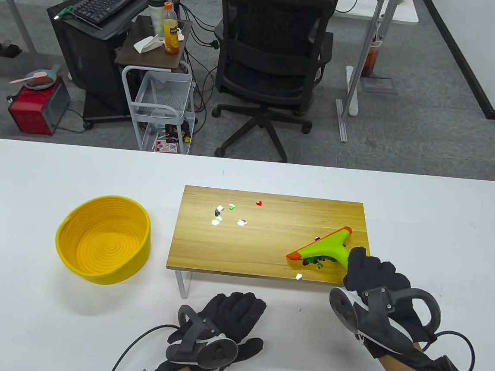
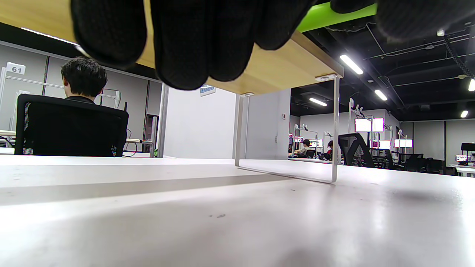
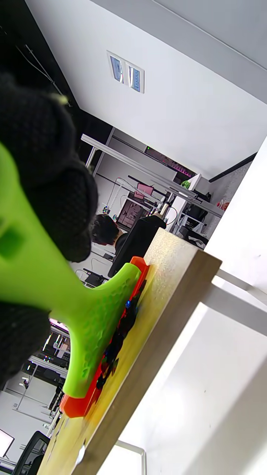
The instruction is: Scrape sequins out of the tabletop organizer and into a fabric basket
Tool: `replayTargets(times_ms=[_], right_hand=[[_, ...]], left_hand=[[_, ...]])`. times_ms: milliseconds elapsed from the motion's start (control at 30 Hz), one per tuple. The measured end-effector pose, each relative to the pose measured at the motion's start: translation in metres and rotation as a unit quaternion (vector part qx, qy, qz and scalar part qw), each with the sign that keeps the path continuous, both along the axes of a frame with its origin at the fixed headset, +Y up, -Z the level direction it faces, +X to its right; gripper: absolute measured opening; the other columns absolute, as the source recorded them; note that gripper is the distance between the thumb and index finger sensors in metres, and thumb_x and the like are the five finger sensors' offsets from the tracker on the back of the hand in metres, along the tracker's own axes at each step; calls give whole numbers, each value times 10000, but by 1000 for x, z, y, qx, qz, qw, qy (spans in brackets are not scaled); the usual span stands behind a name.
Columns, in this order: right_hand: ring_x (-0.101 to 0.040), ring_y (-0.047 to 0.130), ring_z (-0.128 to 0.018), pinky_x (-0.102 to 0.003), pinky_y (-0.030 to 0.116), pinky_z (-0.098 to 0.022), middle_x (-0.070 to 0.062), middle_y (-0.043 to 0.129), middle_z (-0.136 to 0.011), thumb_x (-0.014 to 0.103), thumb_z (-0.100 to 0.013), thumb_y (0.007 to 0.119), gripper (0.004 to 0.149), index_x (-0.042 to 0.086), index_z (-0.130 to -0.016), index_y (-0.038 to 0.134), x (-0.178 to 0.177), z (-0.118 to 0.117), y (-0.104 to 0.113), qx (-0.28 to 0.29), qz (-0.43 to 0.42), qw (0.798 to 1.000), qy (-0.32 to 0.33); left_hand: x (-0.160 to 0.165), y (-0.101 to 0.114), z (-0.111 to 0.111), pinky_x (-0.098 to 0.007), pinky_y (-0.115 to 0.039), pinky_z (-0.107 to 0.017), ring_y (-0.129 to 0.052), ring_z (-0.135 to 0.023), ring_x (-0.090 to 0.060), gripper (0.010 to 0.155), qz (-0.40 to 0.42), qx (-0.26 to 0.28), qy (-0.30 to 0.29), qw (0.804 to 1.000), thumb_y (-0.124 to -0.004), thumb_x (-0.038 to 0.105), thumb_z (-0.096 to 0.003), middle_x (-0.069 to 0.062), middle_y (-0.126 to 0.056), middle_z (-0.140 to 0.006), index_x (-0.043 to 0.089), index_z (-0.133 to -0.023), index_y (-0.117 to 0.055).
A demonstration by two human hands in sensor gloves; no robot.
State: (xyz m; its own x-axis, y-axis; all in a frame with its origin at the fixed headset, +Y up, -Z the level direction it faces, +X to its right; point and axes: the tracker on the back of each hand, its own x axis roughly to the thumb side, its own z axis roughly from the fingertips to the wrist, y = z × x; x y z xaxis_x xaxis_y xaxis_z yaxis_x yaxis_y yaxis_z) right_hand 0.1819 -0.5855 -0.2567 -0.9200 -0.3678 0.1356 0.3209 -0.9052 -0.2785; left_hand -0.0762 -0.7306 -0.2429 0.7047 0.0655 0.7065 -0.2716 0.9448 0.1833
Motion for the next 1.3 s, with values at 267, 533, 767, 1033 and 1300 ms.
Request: replayTargets(times_ms=[267,533,767,1033,1300], right_hand=[[-389,936,-590,-417,841,-404,-195,850,-882,363,-564,663,586,50,-1057,616,-1,13,0,-1,6,1000,-3],[-420,903,-642,-463,815,-454,-208,814,-919,338,-562,649,589,55,-1074,584,2,14,3,9,-7,1000,-4],[-458,845,-721,-536,762,-535,-223,748,-968,297,-540,646,618,53,-1094,522,-15,-4,15,36,-26,999,26],[-455,821,-768,-566,719,-590,-194,731,-995,288,-530,651,616,91,-1098,516,-64,-32,22,33,-15,996,87],[-444,821,-792,-585,694,-620,-167,739,-1005,288,-524,653,608,131,-1100,537,-120,-56,25,30,6,992,124]], left_hand=[[0,0,0,-635,-768,-562,-885,-833,-386,787,-1,1,0,1000,-669,716,-416,-142,-777,-1017,188,-997,-618],[0,0,0,-637,-767,-564,-884,-835,-385,787,0,2,-1,1000,-669,716,-415,-140,-777,-1018,190,-998,-616],[0,-1,1,-637,-766,-565,-882,-837,-385,785,-1,1,-3,1000,-668,715,-417,-142,-775,-1020,190,-998,-616],[-2,-1,0,-637,-766,-565,-883,-836,-385,784,0,-2,-5,1000,-667,715,-417,-140,-777,-1018,190,-998,-617],[-2,-3,0,-638,-766,-564,-883,-835,-386,783,-1,-4,-6,1000,-667,714,-418,-142,-776,-1018,190,-998,-617]])
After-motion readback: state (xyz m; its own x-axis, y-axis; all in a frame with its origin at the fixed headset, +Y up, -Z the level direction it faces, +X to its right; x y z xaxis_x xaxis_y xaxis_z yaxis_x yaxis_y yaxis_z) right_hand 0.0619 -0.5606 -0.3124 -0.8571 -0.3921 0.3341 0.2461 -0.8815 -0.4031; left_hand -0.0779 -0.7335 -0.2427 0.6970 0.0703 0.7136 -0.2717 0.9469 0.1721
